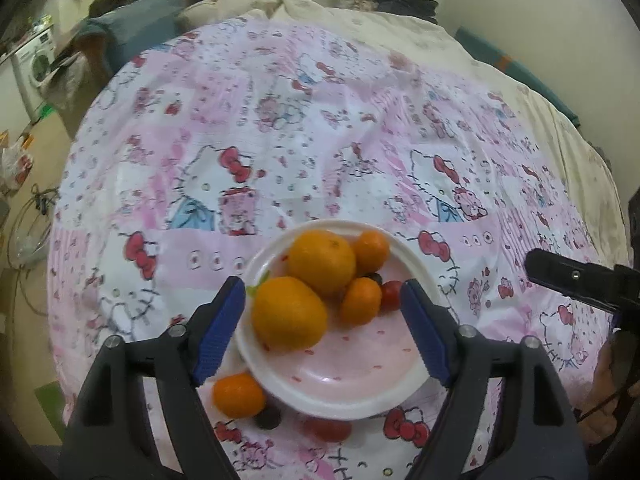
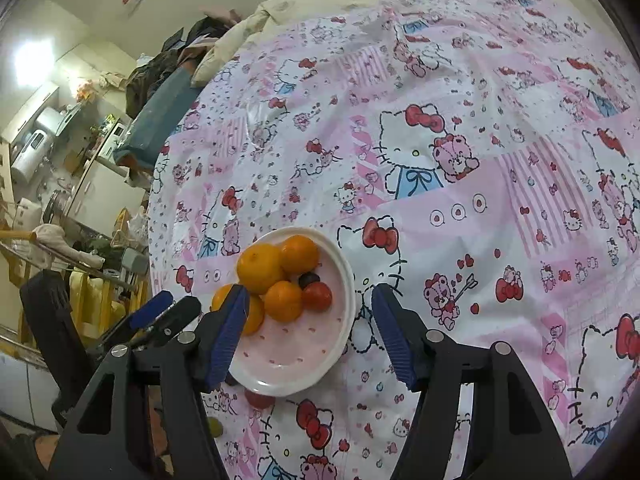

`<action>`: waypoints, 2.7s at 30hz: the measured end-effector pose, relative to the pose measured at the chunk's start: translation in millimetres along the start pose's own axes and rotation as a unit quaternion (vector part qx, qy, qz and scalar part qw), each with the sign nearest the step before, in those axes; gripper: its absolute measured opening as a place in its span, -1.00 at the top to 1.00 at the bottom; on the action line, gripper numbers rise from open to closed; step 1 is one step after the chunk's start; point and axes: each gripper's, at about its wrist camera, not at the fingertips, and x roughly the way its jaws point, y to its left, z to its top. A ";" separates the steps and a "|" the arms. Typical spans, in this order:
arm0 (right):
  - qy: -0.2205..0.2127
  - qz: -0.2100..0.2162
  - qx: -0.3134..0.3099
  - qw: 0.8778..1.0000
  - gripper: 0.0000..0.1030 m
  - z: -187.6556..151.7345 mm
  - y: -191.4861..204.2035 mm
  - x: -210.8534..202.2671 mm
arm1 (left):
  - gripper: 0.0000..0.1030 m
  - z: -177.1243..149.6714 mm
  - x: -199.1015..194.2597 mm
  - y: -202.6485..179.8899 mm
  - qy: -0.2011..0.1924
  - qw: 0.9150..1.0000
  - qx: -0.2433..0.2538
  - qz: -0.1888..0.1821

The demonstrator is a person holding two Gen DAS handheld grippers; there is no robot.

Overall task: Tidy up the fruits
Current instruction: 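Withdraw both grippers from the plate toward the fruit beside it, then grasp another small tangerine with the left gripper, then hold the tangerine in the left gripper while the right gripper grasps a dark plum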

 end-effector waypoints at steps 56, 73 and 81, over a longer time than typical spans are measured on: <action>0.070 0.019 0.046 0.996 -0.50 -94.2 20.7 26.5 | 0.24 -63.7 47.7 81.5 0.179 0.972 -0.148 0.008; 0.074 0.021 0.034 0.996 -0.50 -95.8 28.6 27.7 | 0.29 -67.4 49.9 87.8 0.195 0.964 -0.182 -0.019; 0.074 0.021 0.037 0.996 -0.50 -96.6 27.4 28.3 | 0.31 -64.3 32.4 92.5 0.192 0.968 -0.163 0.011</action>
